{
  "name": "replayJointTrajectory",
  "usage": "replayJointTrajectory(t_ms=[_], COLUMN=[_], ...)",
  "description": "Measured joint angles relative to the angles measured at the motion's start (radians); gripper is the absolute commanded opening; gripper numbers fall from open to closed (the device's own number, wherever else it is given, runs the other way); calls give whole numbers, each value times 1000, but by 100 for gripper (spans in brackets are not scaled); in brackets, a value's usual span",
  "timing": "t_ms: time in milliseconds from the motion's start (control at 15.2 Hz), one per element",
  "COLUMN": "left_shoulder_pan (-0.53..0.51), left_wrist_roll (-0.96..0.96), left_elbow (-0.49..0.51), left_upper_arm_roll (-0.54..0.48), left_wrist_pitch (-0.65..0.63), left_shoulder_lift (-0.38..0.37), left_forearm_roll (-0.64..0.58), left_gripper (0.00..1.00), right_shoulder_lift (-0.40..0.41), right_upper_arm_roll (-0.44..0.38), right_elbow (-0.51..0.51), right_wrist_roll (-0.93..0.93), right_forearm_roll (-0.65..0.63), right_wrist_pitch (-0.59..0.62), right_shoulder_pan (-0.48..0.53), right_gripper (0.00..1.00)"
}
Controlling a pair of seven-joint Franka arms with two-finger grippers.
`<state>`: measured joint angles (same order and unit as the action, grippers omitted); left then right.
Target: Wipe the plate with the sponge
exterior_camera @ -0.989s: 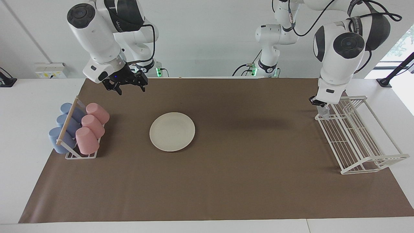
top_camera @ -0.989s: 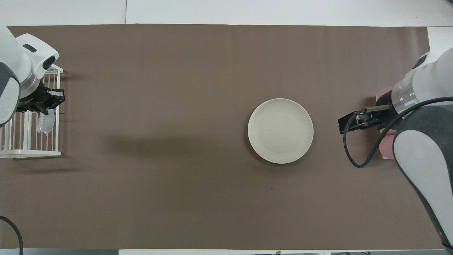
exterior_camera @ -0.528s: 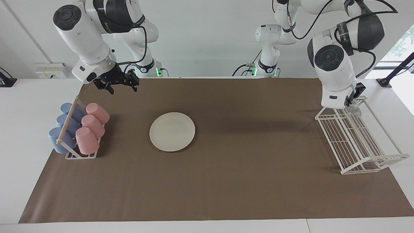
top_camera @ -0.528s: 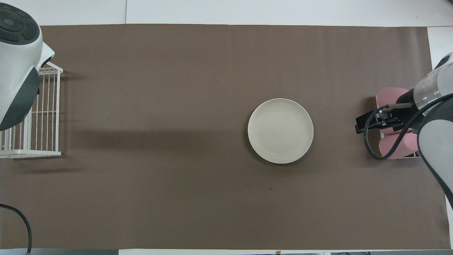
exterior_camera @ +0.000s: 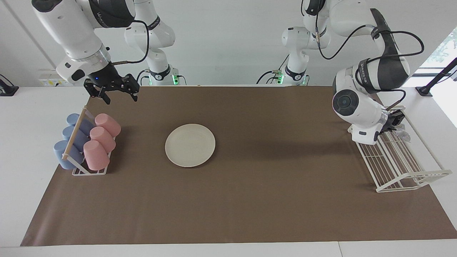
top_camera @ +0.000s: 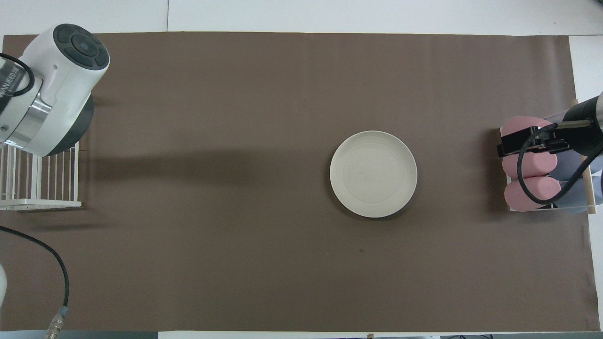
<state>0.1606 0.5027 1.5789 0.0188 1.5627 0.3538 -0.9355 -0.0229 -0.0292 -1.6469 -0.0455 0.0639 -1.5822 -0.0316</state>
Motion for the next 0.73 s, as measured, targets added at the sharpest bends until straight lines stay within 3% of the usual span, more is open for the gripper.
replayJointTrajectory(t_ms=[264,726], left_shoulder_pan=[-8,-9], left_wrist_roll=[93,101], left_elbow=[0,-3], left_upper_arm_roll=[-2,-1], left_wrist_pitch=[11,20], left_shoulder_lift=[71,71], left_forearm_roll=[-29,-10], left_gripper=[0,0], right_shoulder_lift=[0,0], right_upper_arm_roll=[-25,-70], right_elbow=[-1,-3], right_wrist_roll=[-2,-61], right_forearm_roll=[-6,-7], right_wrist_pitch=[6,36], right_shoulder_pan=[-1,-2], right_gripper=[100,100])
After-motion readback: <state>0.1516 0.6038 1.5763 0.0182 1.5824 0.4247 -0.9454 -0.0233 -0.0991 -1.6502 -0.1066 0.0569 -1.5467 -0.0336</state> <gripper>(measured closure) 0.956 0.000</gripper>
